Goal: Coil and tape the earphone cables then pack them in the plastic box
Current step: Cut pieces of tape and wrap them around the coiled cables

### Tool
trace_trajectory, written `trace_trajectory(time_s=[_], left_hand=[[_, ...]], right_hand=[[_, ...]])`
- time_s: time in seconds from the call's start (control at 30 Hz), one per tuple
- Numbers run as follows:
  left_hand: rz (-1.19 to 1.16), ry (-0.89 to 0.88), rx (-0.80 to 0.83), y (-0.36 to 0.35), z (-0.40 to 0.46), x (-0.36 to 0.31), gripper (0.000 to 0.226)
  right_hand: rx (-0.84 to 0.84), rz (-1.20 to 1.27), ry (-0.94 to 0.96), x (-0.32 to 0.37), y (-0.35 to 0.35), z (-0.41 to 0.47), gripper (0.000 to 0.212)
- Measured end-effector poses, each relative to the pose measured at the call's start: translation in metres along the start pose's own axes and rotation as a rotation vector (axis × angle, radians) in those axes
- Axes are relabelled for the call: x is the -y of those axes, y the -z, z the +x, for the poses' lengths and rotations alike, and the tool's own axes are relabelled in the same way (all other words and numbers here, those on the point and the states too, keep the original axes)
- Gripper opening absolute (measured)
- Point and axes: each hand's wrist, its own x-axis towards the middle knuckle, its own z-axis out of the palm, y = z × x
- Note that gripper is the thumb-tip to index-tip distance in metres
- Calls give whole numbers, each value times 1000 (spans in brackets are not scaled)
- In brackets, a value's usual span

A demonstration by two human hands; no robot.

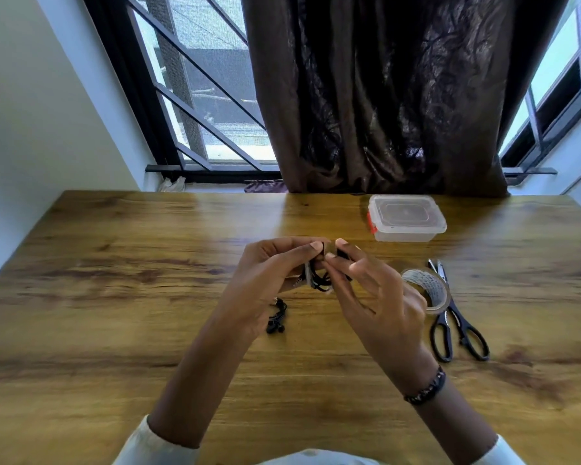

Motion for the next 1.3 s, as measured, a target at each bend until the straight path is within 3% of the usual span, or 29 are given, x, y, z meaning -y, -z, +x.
trace_trajectory(time_s=[0.17,0.27,0.4,0.57,0.83,1.3], left_hand=[[0,-30,31,2,-2,-1,14],[17,-89,27,2,-4,-2,14],[85,-176,30,0,-7,-4,13],[81,-237,32,-1,-8,-7,13],[68,-287,67,1,-8,-8,14],[277,-533,2,-4,-13,-12,19]], right_hand=[[15,174,-115,-5,3,5,52],[-5,442,-326,-3,13,12,42],[149,452,-438,-6,18,25,30],[264,340,-370,-5,22,34,35],[231,217,-247,-4,25,40,31],[179,301,-368,0,28,45,24]])
